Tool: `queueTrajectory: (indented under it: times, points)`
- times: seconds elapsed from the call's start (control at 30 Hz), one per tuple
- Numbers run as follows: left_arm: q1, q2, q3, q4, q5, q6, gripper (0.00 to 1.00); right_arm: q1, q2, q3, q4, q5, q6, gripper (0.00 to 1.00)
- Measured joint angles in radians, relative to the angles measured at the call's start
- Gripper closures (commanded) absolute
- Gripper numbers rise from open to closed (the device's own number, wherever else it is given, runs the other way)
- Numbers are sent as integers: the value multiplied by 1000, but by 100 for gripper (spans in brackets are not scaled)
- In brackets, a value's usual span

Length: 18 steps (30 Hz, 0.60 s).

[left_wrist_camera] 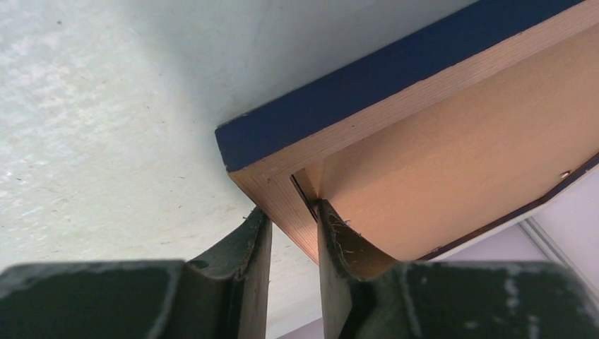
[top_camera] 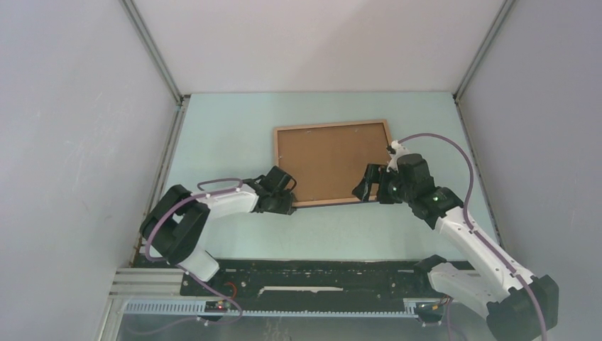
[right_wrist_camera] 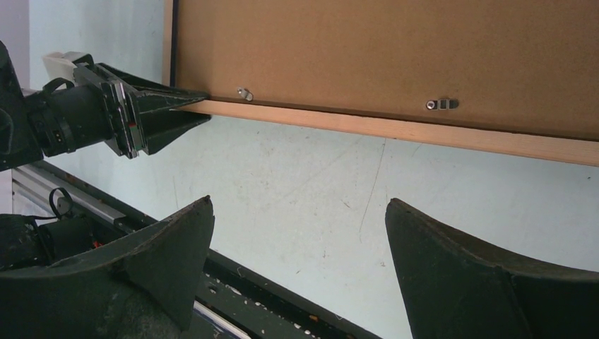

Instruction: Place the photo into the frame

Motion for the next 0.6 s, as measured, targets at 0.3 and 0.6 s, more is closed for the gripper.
queueTrajectory:
  times: [0.3, 0.6]
  points:
    - [108, 14, 74, -122, -76, 221, 100, 28, 80, 0, 40, -23, -5, 2]
    - [270, 161, 308, -278, -198, 729, 100, 93, 296, 19, 196, -99, 7, 2]
